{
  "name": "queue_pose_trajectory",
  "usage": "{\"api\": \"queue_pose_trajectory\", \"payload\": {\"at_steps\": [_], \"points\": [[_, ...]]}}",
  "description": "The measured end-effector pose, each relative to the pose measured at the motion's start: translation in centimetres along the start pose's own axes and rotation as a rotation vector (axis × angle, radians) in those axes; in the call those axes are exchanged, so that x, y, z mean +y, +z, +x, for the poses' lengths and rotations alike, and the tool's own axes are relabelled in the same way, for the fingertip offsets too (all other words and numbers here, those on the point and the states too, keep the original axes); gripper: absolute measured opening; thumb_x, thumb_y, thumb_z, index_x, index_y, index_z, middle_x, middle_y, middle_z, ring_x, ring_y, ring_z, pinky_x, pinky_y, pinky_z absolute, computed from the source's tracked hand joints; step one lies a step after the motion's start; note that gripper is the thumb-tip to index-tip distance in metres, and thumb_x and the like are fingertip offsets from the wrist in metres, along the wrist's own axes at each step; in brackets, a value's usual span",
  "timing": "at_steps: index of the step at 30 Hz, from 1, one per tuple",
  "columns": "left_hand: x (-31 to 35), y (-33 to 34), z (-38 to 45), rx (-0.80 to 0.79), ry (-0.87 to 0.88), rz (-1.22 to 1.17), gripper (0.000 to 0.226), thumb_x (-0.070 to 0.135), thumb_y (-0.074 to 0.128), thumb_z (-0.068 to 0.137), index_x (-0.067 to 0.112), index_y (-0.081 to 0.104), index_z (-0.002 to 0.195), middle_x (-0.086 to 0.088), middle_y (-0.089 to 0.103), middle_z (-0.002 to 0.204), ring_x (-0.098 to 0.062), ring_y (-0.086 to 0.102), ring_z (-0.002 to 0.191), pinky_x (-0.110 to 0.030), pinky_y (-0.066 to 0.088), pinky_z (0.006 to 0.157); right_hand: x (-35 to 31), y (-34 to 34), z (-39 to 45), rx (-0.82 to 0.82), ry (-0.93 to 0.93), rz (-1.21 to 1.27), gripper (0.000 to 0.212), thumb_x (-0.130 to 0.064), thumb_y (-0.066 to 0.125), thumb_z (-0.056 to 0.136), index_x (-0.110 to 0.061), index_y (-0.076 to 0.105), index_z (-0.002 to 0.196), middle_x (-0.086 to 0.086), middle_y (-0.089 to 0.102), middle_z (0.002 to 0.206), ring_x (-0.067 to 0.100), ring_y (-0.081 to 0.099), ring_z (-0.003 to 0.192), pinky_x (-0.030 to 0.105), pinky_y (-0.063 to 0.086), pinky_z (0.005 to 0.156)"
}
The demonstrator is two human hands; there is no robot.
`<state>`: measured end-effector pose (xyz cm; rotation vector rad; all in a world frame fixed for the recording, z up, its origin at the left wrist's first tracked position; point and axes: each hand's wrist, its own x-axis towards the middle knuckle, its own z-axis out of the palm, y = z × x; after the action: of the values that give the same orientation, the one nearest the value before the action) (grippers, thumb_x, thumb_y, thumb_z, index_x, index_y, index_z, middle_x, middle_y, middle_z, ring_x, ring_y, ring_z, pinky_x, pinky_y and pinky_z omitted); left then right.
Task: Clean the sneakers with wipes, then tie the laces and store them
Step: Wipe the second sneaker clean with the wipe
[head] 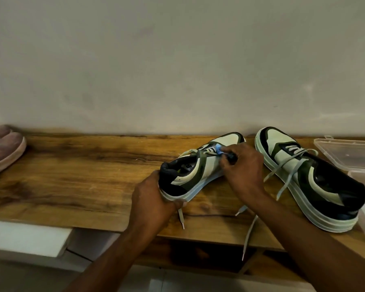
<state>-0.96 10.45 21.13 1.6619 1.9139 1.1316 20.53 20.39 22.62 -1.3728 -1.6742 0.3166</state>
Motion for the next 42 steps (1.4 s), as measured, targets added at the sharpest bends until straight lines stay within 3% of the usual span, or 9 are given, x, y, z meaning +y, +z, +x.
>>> {"api": "queue_pose_trajectory", "payload": {"at_steps": [3,10,16,20,22,26,33,38,42], "points": [[-0.2,0.0,0.1,0.0,0.001,0.001,0.077,0.03,0.102,0.054,0.036,0.063,0.12,0.02,0.072,0.109,0.006,0.066,0.103,-0.017,0.054,0.086,-1.2,0.6,-0.7,-0.019,-0.052,0.031,0.024,-0.005,0.078,0.083,-0.015,0.08,0.106,0.002,0.073,0.099,0.008,0.064,0.085,0.006,0.044,0.078],[-0.3,-0.1,0.2,-0.002,-0.007,-0.016,0.076,0.031,0.102,0.054,0.04,0.062,0.117,0.021,0.073,0.108,0.006,0.068,0.102,-0.02,0.057,0.084,-4.1,0.6,-3.0,-0.118,-0.26,0.167,0.028,0.001,0.078,0.081,-0.011,0.079,0.106,0.0,0.075,0.099,0.006,0.067,0.086,0.018,0.058,0.079],[-0.2,-0.2,0.1,-0.011,0.004,-0.005,0.074,0.03,0.101,0.055,0.039,0.062,0.117,0.022,0.072,0.106,0.008,0.066,0.1,-0.017,0.055,0.084,0.6,-0.5,-0.6,-0.005,-0.02,0.01,0.022,-0.005,0.08,0.078,-0.015,0.079,0.098,0.001,0.074,0.092,0.012,0.066,0.079,0.038,0.061,0.075],[-0.1,-0.2,0.2,-0.01,-0.016,0.005,0.074,0.031,0.102,0.053,0.041,0.062,0.115,0.027,0.07,0.1,0.015,0.064,0.096,-0.005,0.049,0.078,-1.7,0.3,-4.0,-0.083,-0.104,0.042,0.02,-0.007,0.081,0.079,-0.018,0.075,0.095,-0.006,0.067,0.092,0.002,0.059,0.079,0.01,0.051,0.073],[-0.1,-0.2,0.5,-0.008,-0.031,0.006,0.074,0.03,0.102,0.051,0.041,0.062,0.112,0.029,0.069,0.095,0.019,0.062,0.092,-0.001,0.047,0.074,-2.4,0.7,-5.8,-0.164,-0.168,0.08,0.021,-0.007,0.08,0.08,-0.016,0.074,0.098,-0.007,0.065,0.095,0.0,0.057,0.08,0.006,0.048,0.073],[-0.8,-1.1,1.0,-0.025,-0.054,-0.007,0.075,0.026,0.103,0.049,0.036,0.063,0.111,0.028,0.067,0.093,0.026,0.058,0.087,0.002,0.043,0.068,-2.2,1.3,-5.9,-0.22,-0.213,0.094,0.018,-0.007,0.079,0.082,-0.017,0.074,0.096,-0.007,0.065,0.095,0.001,0.058,0.081,0.01,0.051,0.073],[-1.1,-1.0,0.9,-0.025,-0.044,0.017,0.079,0.034,0.103,0.049,0.038,0.061,0.116,0.029,0.066,0.098,0.023,0.058,0.09,0.0,0.042,0.071,1.9,0.4,-2.3,0.001,0.025,-0.002,0.016,-0.006,0.083,0.077,-0.017,0.075,0.086,-0.005,0.068,0.084,0.01,0.062,0.076,0.037,0.059,0.07],[-1.1,-0.7,0.8,-0.02,-0.029,0.037,0.079,0.036,0.102,0.051,0.038,0.061,0.118,0.032,0.064,0.098,0.022,0.057,0.09,-0.001,0.042,0.073,-1.9,2.2,-7.5,-0.243,-0.188,0.105,0.021,-0.006,0.08,0.081,-0.02,0.073,0.094,-0.011,0.065,0.097,-0.004,0.056,0.087,0.007,0.048,0.081],[-1.1,-0.7,1.0,-0.011,-0.024,0.043,0.077,0.035,0.101,0.051,0.036,0.063,0.117,0.031,0.065,0.095,0.023,0.057,0.087,-0.001,0.044,0.071,-2.6,2.8,-8.4,-0.354,-0.276,0.127,0.017,-0.006,0.078,0.082,-0.019,0.073,0.092,-0.008,0.063,0.095,-0.003,0.052,0.084,0.007,0.045,0.074]]}}
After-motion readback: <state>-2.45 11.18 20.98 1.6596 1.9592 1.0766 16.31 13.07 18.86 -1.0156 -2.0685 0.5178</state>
